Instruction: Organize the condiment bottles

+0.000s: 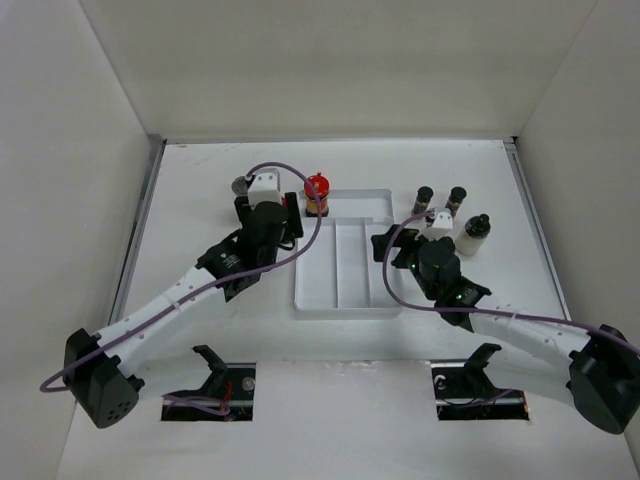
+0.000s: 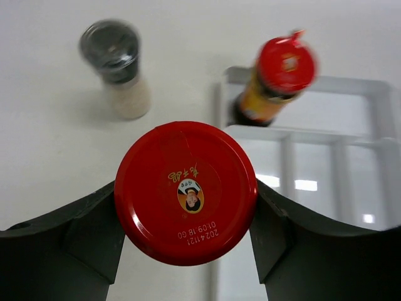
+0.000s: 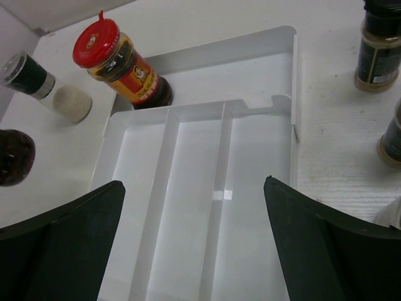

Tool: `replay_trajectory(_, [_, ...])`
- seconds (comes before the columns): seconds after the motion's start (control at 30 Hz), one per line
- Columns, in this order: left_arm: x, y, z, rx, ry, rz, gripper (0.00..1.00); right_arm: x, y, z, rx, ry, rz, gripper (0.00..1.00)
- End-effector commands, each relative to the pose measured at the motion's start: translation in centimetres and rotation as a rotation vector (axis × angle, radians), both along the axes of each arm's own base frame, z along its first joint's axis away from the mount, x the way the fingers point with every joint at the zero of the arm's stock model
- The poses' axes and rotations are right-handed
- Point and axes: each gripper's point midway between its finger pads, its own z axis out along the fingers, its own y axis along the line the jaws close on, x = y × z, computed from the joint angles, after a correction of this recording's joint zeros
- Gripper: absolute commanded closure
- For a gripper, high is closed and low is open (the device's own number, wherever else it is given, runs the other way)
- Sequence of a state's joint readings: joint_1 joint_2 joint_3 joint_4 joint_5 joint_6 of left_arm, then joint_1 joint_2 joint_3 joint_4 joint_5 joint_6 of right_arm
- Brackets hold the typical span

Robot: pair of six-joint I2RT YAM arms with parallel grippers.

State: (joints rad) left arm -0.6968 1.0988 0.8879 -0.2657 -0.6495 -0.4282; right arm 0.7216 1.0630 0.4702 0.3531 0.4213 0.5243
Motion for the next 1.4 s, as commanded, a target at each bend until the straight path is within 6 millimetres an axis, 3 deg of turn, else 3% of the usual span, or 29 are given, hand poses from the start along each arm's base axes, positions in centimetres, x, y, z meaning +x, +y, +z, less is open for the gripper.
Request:
replay_trajectory(0.0, [0.6, -3.9, 8.5, -0.126, -0.199, -0.078, 0.63, 0.6, -1.4, 1.7, 0.064, -0.054, -0.065, 0.00])
replay_trajectory(0.17, [-0.2, -8.8, 10.5, -0.160, -0.219, -0.197, 0.63, 0.9, -3.5, 1.8, 0.112, -0.054, -0.130, 0.00])
replay_trajectory(0.3, [0.8, -12.5, 11.0, -0.172, -0.227, -0.264, 0.63, 1.2, -5.2, 1.5, 0.155, -0.038, -0.182, 0.00])
replay_trajectory(0.5, [4.8, -16.7, 10.6, -0.161, -0.259, -0.288, 0.63, 1.2, -6.3, 1.6, 0.190, -0.045, -0.209, 0.00])
replay_trajectory(0.67, [9.1, -20.0, 8.8, -0.120, -0.270, -0.304, 0.63, 1.2, -5.9, 1.8, 0.193, -0.053, -0.195, 0.00])
replay_trajectory(0.83, [13.0, -21.5, 6.7, -0.090, -0.284, -0.290, 0.64, 1.1, -6.1, 2.2, 0.195, -0.069, -0.199, 0.00])
replay_trajectory(0.97, [15.6, -21.3, 4.8, -0.075, -0.282, -0.251, 0.64, 1.1, -5.9, 2.2, 0.195, -0.069, -0.188, 0.00])
replay_trajectory(1.17, [17.1, -21.0, 3.5, -0.069, -0.279, -0.235, 0.64, 1.1, -5.5, 2.2, 0.194, -0.066, -0.176, 0.00])
replay_trajectory(1.37, [17.5, -20.7, 0.4, -0.041, -0.234, -0.229, 0.63, 1.1, -5.3, 2.2, 0.192, -0.065, -0.171, 0.00])
